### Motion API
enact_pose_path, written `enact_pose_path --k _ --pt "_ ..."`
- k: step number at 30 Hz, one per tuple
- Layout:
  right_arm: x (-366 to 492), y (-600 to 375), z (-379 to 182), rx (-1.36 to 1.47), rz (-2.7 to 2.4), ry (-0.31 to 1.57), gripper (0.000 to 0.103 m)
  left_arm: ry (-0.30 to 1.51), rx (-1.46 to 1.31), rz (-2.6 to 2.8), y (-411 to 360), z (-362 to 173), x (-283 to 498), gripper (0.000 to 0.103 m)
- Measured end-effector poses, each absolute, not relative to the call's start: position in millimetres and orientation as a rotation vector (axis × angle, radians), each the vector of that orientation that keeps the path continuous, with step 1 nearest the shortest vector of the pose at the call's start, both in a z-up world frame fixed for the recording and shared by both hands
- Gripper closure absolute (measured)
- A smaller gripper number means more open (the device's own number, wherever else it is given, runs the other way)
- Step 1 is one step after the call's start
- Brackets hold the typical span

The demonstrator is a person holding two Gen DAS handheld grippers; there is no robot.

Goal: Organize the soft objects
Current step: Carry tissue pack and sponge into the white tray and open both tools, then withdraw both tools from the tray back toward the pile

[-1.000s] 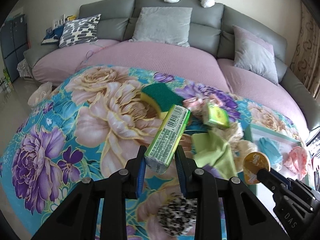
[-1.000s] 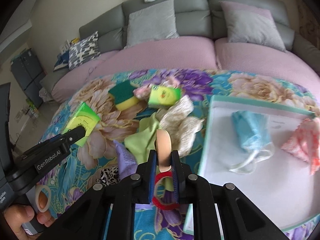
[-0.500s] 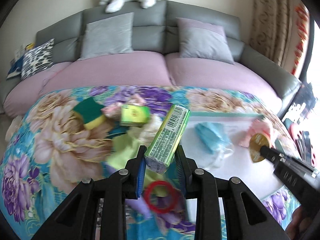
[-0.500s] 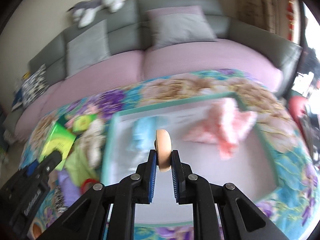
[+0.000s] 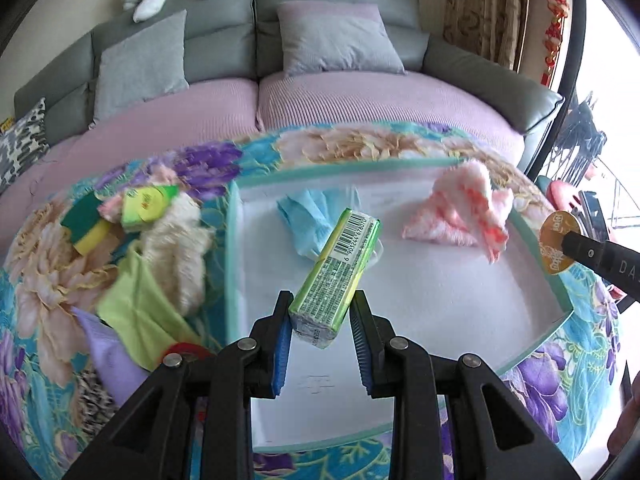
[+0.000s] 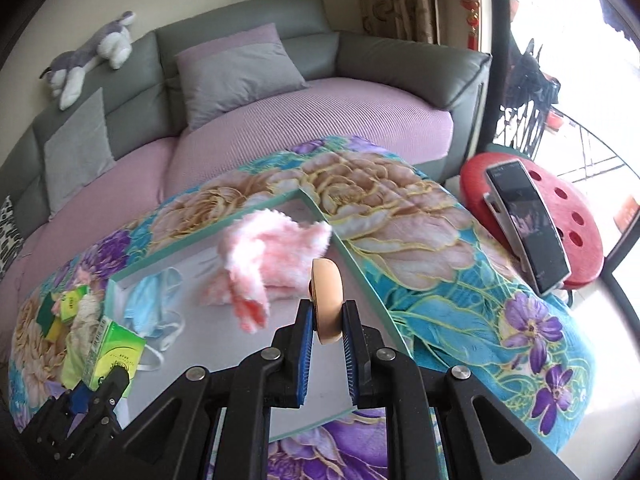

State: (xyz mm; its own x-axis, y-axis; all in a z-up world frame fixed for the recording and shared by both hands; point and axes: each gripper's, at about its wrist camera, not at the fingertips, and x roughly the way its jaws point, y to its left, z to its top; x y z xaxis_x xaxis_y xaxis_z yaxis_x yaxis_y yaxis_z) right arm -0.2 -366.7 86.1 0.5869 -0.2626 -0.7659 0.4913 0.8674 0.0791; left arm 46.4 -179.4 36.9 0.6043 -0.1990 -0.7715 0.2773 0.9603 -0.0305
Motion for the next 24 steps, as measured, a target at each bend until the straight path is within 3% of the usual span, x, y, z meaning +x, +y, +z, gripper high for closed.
enact_pose_path --k 10,12,14,19,20,21,22,24 --pt "7.5 -369.8 65.9 0.311 -0.422 0.902 0.085 0.899 0.068 -0.275 -176.9 26.5 51.0 0.069" --pt "8.3 -370.4 65.9 0.313 -0.418 0.904 0.072 0.89 0.074 -0.27 -175.6 28.2 50.2 0.048" --pt "8.5 -371.2 65.8 0.319 -0.421 0.907 0.033 0.879 0.069 -0.265 -173.6 30.9 49.9 0.044" --pt "9.3 -374.8 62.2 0.34 -0.417 0.914 0.025 0.864 0.062 -0.246 -166.6 37.2 49.7 0.042" --pt "10.1 -374.5 60.7 0.336 -0.418 0.922 0.02 0.857 0.055 -0.238 -163.6 39.1 50.1 0.037" --pt "10.7 -374.3 59.3 0.333 -0.417 0.928 0.018 0.851 0.045 -0.229 -160.5 40.8 50.4 0.021" --pt "11.5 -373.7 58.1 0.33 -0.416 0.934 0.013 0.846 0.039 -0.223 -158.2 41.7 50.7 0.013" --pt "12.8 -372.6 57.2 0.325 -0.409 0.936 0.007 0.829 0.029 -0.198 -151.5 44.9 50.8 0.009"
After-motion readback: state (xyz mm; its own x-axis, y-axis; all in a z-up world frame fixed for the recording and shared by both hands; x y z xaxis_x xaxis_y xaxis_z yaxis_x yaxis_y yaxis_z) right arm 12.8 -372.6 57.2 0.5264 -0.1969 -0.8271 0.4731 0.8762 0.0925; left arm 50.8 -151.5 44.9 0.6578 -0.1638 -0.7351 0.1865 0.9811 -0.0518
